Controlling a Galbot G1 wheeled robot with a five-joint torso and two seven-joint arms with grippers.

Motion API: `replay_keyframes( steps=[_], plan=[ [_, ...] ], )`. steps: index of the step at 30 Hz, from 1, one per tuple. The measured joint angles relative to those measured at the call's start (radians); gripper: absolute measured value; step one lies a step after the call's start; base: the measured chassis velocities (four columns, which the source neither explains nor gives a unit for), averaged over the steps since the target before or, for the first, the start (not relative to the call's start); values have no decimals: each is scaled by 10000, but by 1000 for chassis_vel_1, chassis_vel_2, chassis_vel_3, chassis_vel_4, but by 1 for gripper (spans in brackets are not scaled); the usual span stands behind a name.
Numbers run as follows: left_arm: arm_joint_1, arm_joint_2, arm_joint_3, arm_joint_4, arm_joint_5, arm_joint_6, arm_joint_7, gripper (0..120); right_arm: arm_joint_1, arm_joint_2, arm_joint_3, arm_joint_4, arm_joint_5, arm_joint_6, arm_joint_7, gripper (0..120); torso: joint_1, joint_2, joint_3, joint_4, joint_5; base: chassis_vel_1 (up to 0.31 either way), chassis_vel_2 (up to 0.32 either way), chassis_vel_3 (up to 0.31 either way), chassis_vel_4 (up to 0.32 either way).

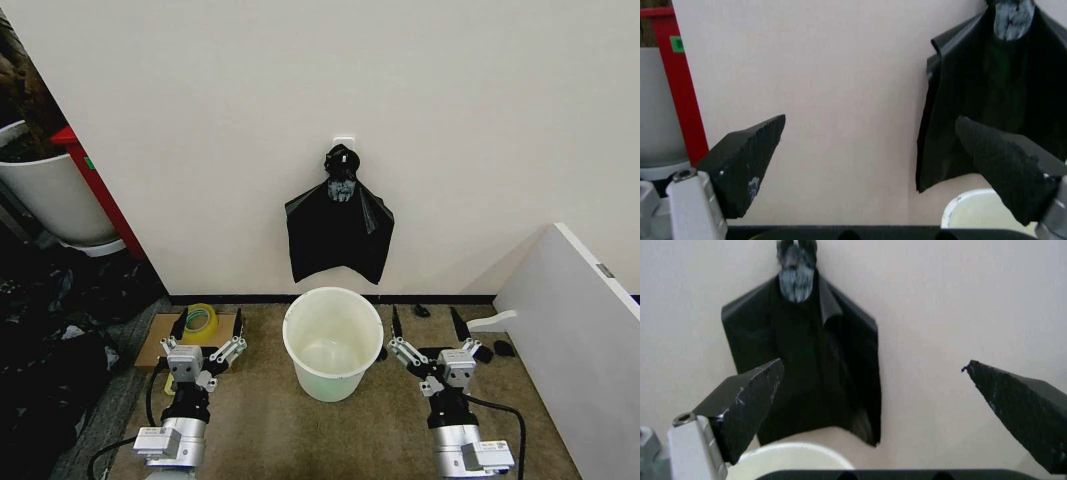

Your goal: Place the garbage bag over the trash bin.

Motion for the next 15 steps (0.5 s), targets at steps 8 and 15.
replay_keyframes(
  steps=[8,15],
  plan=[
    [40,-67,-12,122,-21,-247,99,100,684,-377,-206,-641,840,-231,-142,100,0,0,0,0,0,0,0,0,0],
    [121,-239,13,305,140,-345,144,100,2847,-953,-1087,-1994,2348,-693,-683,100,0,-1,1,2,2,0,0,0,0]
  ],
)
